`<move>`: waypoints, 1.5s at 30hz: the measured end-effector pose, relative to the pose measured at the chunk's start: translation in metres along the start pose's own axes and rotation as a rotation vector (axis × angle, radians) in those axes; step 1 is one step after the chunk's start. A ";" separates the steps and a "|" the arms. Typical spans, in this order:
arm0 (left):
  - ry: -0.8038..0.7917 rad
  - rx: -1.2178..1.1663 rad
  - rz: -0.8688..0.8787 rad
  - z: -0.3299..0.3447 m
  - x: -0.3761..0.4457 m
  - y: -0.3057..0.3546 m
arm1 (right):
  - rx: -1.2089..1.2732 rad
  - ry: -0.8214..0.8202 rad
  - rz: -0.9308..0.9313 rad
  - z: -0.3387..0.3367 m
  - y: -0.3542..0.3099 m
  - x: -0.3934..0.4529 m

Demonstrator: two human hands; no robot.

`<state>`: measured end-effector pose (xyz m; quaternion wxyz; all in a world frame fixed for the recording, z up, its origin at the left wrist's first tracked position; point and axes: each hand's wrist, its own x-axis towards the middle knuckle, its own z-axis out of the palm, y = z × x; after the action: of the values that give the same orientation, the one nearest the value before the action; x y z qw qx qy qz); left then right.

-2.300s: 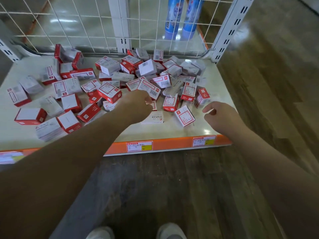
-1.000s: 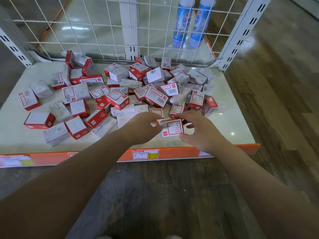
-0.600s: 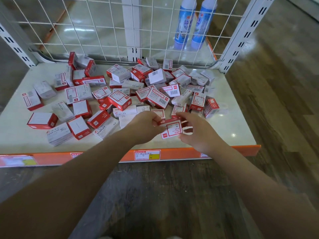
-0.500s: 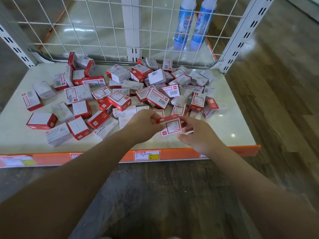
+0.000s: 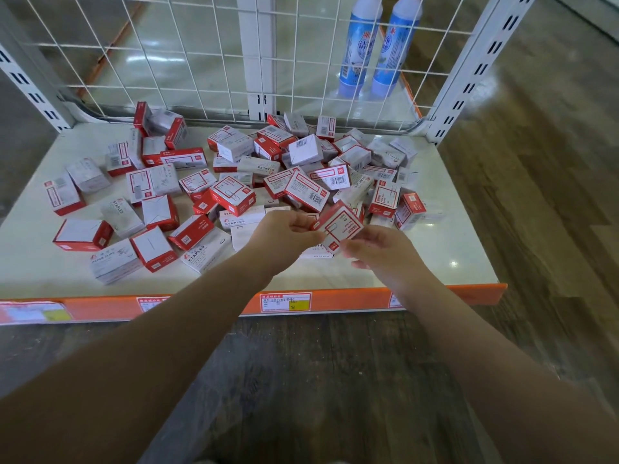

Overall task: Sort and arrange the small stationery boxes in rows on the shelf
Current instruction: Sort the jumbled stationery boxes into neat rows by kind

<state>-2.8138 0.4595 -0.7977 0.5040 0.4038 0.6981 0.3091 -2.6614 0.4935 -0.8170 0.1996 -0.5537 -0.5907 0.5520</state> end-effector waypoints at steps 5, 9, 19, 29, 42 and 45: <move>-0.008 0.040 -0.014 0.001 -0.001 0.000 | -0.052 0.006 -0.043 -0.002 0.005 0.002; -0.014 0.038 0.022 -0.001 0.000 0.001 | -0.127 -0.001 -0.036 0.000 0.007 0.000; 0.014 0.138 -0.014 -0.002 0.003 -0.011 | 0.086 0.078 -0.026 -0.003 0.000 0.002; 0.031 0.042 -0.128 -0.001 0.003 -0.014 | -0.200 0.044 -0.216 0.003 0.002 0.000; 0.075 0.249 -0.003 -0.030 -0.008 -0.026 | -0.308 0.016 -0.314 0.015 -0.006 0.006; 0.143 0.416 0.021 -0.055 -0.017 -0.038 | -0.343 -0.003 -0.359 0.034 -0.013 0.010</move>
<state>-2.8730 0.4252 -0.8051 0.3558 0.4837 0.7764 0.1914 -2.6984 0.4904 -0.8197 0.1970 -0.4649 -0.7648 0.4001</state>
